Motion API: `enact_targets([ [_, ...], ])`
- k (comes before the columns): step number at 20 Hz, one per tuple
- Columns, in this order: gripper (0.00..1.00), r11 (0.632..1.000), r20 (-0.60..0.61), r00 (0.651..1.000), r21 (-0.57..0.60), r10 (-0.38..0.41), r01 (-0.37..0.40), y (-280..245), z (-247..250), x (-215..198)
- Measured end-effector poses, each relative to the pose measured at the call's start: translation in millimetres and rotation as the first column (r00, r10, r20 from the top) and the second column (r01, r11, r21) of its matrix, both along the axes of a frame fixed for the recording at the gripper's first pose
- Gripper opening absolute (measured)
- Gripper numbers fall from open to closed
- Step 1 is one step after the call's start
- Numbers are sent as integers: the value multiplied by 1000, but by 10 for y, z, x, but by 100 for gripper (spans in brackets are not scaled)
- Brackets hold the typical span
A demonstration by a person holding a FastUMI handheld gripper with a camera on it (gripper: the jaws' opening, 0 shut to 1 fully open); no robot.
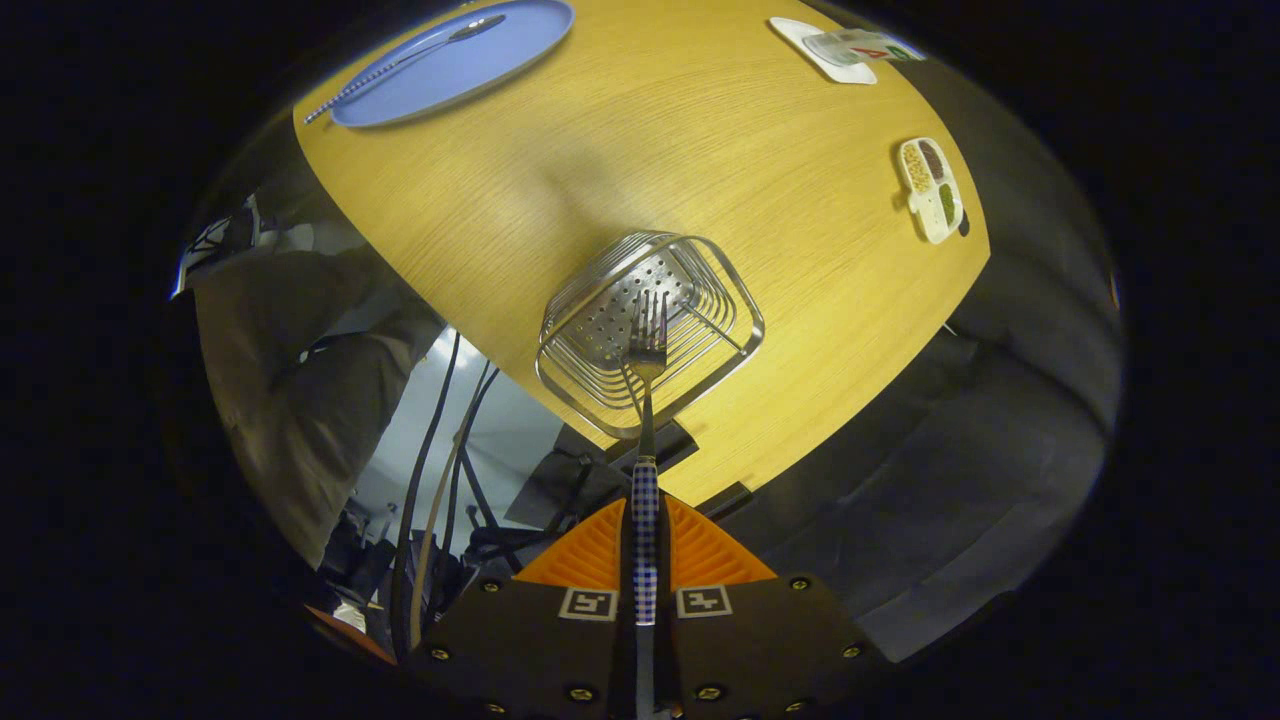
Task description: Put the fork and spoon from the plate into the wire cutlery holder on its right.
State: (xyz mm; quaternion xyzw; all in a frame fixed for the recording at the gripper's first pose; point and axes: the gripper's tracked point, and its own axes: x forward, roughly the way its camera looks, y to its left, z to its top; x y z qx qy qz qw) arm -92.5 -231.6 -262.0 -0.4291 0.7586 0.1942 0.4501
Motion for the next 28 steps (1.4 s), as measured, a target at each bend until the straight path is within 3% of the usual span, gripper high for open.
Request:
enact_targets([
  [5,12,1000,24,1000,-9,-14,15,91,-45,158],
  [6,18,1000,33,999,-5,-14,14,86,-41,188],
  [7,33,1000,50,999,2,-14,14,110,-20,225],
  [12,47,998,161,986,43,-49,43,213,197,340],
  [14,86,993,207,974,86,-95,78,304,251,324],
  [15,93,987,223,966,117,-131,107,371,257,269],
  [21,95,946,382,880,263,-284,191,868,380,119],
  [23,95,907,405,841,365,-358,211,1178,391,68],
  [25,95,839,403,790,487,-462,242,1491,375,5],
  [28,95,782,430,736,585,-523,215,1800,417,-16],
])
